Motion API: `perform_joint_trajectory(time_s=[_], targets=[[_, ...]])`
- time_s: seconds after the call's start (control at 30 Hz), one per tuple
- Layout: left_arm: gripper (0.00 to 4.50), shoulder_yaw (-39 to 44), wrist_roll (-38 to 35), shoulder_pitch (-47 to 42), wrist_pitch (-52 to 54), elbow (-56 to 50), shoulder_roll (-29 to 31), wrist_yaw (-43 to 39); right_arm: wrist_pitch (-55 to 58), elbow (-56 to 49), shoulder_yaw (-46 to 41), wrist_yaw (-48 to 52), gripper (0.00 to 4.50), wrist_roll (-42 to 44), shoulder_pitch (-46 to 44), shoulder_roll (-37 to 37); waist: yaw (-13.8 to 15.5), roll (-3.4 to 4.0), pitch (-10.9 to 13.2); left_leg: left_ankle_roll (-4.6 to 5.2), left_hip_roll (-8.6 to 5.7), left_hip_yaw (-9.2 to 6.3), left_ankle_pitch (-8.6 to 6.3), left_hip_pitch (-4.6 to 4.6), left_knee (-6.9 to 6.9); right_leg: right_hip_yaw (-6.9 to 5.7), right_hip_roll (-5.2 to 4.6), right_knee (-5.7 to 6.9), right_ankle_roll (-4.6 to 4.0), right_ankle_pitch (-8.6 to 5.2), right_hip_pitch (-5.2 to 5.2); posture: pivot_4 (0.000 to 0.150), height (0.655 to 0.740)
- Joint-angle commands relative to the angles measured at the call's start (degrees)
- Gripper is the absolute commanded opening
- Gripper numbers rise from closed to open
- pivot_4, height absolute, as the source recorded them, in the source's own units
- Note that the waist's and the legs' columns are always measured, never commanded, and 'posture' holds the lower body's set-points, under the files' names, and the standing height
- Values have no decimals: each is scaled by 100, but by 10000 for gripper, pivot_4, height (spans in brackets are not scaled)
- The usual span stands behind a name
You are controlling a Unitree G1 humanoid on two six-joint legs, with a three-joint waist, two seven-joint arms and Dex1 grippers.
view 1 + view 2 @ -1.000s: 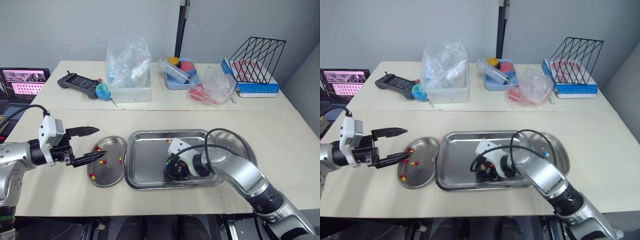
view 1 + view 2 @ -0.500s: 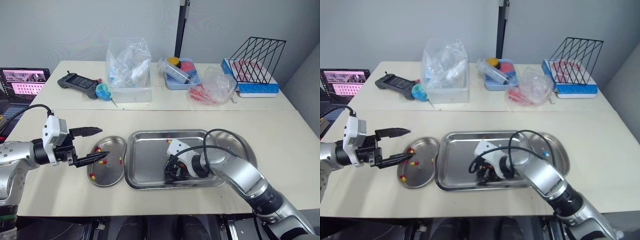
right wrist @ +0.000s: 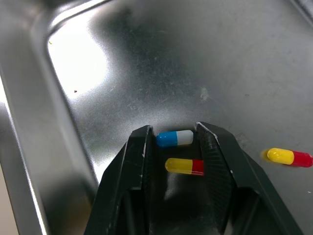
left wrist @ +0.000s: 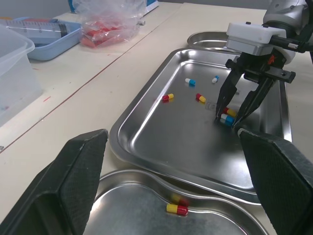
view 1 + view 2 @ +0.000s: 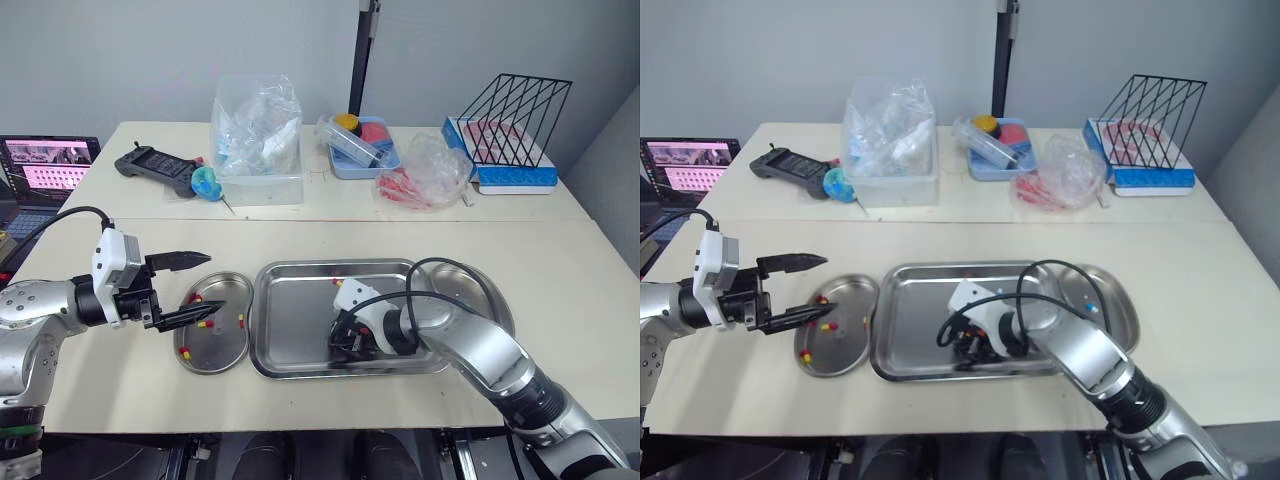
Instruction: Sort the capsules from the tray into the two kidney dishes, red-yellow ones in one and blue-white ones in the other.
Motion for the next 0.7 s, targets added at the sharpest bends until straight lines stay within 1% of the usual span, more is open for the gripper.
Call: perform_joint_trajectory(time_s=[0.03, 0.13, 0.17, 0.4, 0.53, 0.63, 0.7], targets=[[45000, 47, -46, -118, -66, -132, 18, 39, 41, -158, 35, -24, 15298, -17, -68, 51, 0, 0, 0, 0, 0, 0, 0, 0, 0, 0, 0, 0, 0, 0, 0, 1500, 7400], [45000, 43, -48, -126, -70, -121, 37, 37, 151, -184, -5, -38, 7639, 29, -32, 73, 0, 0, 0, 0, 0, 0, 0, 0, 0, 0, 0, 0, 0, 0, 0, 1500, 7400], [45000, 25, -60, -135, -53, -135, 34, 34, 169, -202, -1, -52, 4040, 24, -21, 80, 1, 0, 0, 0, 0, 0, 0, 0, 0, 0, 0, 0, 0, 0, 0, 1500, 7400], [45000, -60, -52, -198, -45, -143, -1, 61, 114, -284, 29, -129, 4040, -34, -20, 78, 2, 0, 0, 0, -1, -1, 0, 0, 0, 0, 0, 0, 0, 0, 0, 1500, 7400], [45000, -84, -44, -260, -48, -88, 4, 47, -33, -246, -126, -124, 4040, 21, -60, 163, -1, 0, 0, 0, -1, 0, 0, 0, 0, 0, 0, 0, 0, 0, 0, 1500, 7400], [45000, -115, -25, -313, -71, -24, 3, 33, 93, -295, -592, 52, 4040, 449, -164, 407, -2, 0, 0, -1, 0, 0, 0, 0, -1, 0, 1, 0, 0, 0, 0, 1500, 7400], [45000, -136, -17, -344, -88, 11, -3, 21, 110, -354, -784, 236, 4040, 653, -235, 392, 2, 0, 0, 0, 0, -1, 1, -2, 0, 0, 1, 0, 0, 0, 0, 1500, 7400]])
